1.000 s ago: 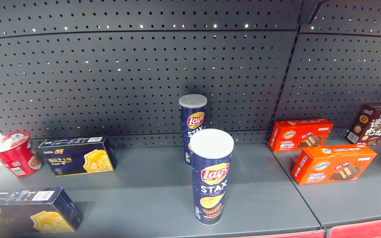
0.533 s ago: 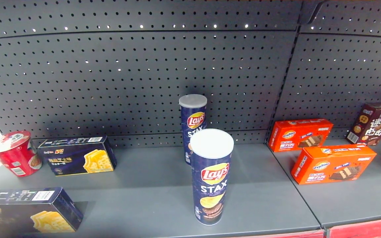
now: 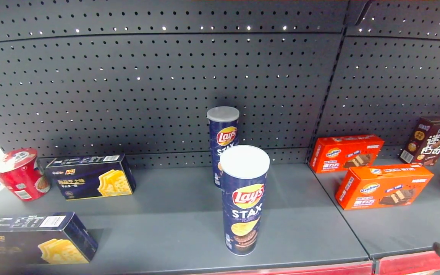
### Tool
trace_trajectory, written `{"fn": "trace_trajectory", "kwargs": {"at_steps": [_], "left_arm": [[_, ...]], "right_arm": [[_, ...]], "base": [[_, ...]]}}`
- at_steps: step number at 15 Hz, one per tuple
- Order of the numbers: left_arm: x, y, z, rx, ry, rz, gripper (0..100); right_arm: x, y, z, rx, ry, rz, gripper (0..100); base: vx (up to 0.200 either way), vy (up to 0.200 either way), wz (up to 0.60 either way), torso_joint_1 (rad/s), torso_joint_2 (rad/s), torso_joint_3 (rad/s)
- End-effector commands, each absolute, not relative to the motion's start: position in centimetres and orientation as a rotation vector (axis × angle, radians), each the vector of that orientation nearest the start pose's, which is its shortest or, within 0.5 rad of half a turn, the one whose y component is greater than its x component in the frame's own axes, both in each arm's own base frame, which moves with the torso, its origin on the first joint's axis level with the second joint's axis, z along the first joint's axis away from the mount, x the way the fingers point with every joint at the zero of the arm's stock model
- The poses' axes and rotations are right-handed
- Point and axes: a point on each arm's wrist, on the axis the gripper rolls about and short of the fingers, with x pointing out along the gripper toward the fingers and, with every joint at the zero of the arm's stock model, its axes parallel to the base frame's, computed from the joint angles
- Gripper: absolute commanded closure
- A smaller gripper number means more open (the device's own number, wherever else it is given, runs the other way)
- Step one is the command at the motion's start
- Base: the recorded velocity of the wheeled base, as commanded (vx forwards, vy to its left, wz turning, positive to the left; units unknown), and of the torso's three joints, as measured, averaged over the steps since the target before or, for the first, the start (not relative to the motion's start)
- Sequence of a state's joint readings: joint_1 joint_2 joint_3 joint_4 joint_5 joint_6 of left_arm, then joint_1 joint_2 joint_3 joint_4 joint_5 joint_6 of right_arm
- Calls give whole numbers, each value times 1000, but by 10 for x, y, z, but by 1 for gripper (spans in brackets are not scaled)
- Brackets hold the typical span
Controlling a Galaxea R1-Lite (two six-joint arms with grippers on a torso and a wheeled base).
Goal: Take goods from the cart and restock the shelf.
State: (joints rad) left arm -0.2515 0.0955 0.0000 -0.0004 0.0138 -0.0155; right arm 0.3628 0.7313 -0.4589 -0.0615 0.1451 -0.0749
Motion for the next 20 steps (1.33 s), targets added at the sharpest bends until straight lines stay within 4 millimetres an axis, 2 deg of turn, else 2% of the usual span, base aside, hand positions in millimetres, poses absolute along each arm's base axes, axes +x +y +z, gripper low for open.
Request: {"fn": "trace_trajectory", "kwargs": {"at_steps": [1, 7, 9, 10, 13, 14, 17, 20], "left_arm": [[-15, 4, 78, -4, 99, -232, 0], [-15, 4, 78, -5, 100, -229, 0], [-15, 4, 78, -5, 98, -229, 0], [-15, 4, 78, -8, 98, -227, 0], [-14, 5, 78, -17, 99, -213, 0], [-14, 5, 78, -17, 99, -213, 0], [-14, 5, 78, -17, 98, -212, 0], [-14, 5, 78, -18, 98, -212, 0]], "right_arm": [[87, 41, 191, -121, 317, 562, 0], [124, 63, 179, -115, 384, 513, 0], [139, 80, 171, -135, 404, 511, 0], [151, 95, 168, -125, 396, 516, 0], [181, 116, 167, -118, 423, 501, 0], [185, 119, 168, -109, 429, 500, 0], [207, 148, 166, -80, 451, 542, 0], [218, 166, 165, -83, 444, 571, 0]], "base": [[0, 0, 0, 0, 0, 0], [0, 0, 0, 0, 0, 0], [0, 0, 0, 0, 0, 0], [0, 0, 0, 0, 0, 0], [0, 0, 0, 0, 0, 0], [0, 0, 0, 0, 0, 0], [0, 0, 0, 0, 0, 0], [0, 0, 0, 0, 0, 0]]}}
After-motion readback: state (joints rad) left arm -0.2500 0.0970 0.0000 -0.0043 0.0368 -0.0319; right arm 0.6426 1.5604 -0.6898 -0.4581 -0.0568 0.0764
